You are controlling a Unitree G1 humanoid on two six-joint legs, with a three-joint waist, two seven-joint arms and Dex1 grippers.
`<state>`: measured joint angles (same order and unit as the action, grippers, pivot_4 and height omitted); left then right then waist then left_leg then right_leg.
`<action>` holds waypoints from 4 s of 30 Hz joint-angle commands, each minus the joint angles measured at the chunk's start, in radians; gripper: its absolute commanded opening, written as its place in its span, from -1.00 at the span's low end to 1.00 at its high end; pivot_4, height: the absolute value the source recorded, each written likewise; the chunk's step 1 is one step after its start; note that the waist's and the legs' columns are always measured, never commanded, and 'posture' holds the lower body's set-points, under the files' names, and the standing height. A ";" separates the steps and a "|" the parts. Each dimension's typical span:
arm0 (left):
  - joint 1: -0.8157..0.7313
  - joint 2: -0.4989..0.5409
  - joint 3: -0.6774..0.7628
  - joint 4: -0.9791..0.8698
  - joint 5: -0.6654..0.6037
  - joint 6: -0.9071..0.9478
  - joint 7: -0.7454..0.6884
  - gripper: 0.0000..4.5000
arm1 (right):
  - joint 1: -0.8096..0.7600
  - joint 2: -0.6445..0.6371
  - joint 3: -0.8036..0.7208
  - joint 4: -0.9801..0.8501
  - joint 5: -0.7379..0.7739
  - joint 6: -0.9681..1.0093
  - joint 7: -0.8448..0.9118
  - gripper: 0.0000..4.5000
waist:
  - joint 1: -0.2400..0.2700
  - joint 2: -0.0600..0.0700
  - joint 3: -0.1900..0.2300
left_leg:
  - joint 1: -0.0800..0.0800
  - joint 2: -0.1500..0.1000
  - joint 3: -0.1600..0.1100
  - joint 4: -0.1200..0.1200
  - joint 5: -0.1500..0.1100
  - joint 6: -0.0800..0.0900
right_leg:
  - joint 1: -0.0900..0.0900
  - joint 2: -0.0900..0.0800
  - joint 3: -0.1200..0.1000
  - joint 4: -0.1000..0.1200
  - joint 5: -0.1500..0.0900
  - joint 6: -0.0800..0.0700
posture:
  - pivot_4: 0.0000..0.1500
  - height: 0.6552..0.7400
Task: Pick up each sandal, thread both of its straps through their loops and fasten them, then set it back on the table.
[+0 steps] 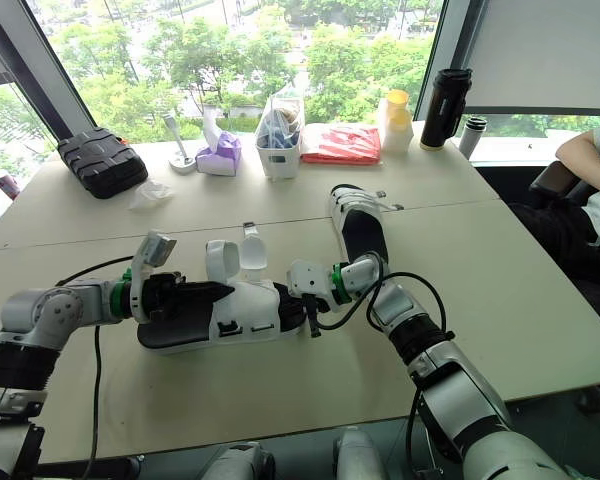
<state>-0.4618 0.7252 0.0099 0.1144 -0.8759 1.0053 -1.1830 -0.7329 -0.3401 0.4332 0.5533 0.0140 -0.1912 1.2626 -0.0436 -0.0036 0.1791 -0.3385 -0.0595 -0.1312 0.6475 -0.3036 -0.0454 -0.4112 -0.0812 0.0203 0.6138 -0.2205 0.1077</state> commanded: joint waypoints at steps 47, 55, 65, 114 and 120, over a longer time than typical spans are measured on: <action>-0.103 -0.030 0.037 0.005 0.066 0.025 -0.084 -0.97 | 0.042 -0.021 0.044 0.021 -0.076 0.042 -0.016 -1.00 | -0.001 0.000 0.001 | -0.001 0.001 0.000 -0.001 0.000 0.000 | -0.001 0.000 0.000 0.000 0.001 0.003 | 1.00 1.00; -0.075 -0.021 0.012 -0.025 0.083 0.012 -0.101 -0.97 | 0.045 -0.021 0.046 0.013 -0.075 0.044 -0.015 -1.00 | -0.001 0.000 0.001 | -0.001 0.001 0.000 -0.001 0.000 0.000 | -0.001 0.000 0.000 0.000 0.001 0.003 | 1.00 1.00; -0.058 -0.018 -0.012 -0.022 0.121 -0.033 -0.121 -0.97 | 0.049 -0.027 0.045 0.005 -0.076 0.048 -0.015 -1.00 | -0.001 0.000 0.001 | -0.001 0.001 0.000 -0.001 0.000 0.000 | -0.001 0.000 0.000 -0.001 0.001 0.003 | 1.00 1.00; 0.154 0.003 -0.081 -0.154 0.314 -0.405 -0.182 -0.97 | 0.047 -0.015 0.046 0.009 -0.078 0.046 -0.020 -1.00 | -0.001 0.000 0.001 | -0.001 0.001 0.000 -0.002 0.000 0.000 | -0.002 0.000 0.000 -0.001 0.000 0.000 | 1.00 1.00; 0.176 0.031 -0.060 -0.187 0.302 -0.369 -0.162 -0.57 | 0.044 -0.014 0.046 0.017 -0.079 0.043 -0.021 -1.00 | -0.001 0.000 0.001 | -0.001 0.002 0.000 -0.002 0.000 0.000 | -0.002 0.000 0.000 -0.001 -0.001 0.000 | 1.00 1.00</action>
<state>-0.2947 0.7285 -0.0647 -0.0480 -0.5760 0.6119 -1.3502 -0.7171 -0.3404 0.4411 0.5145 0.0035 -0.1808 1.2426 -0.0446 -0.0035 0.1799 -0.3393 -0.0578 -0.1311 0.6452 -0.3038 -0.0453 -0.4129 -0.0809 0.0204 0.6130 -0.2211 0.1073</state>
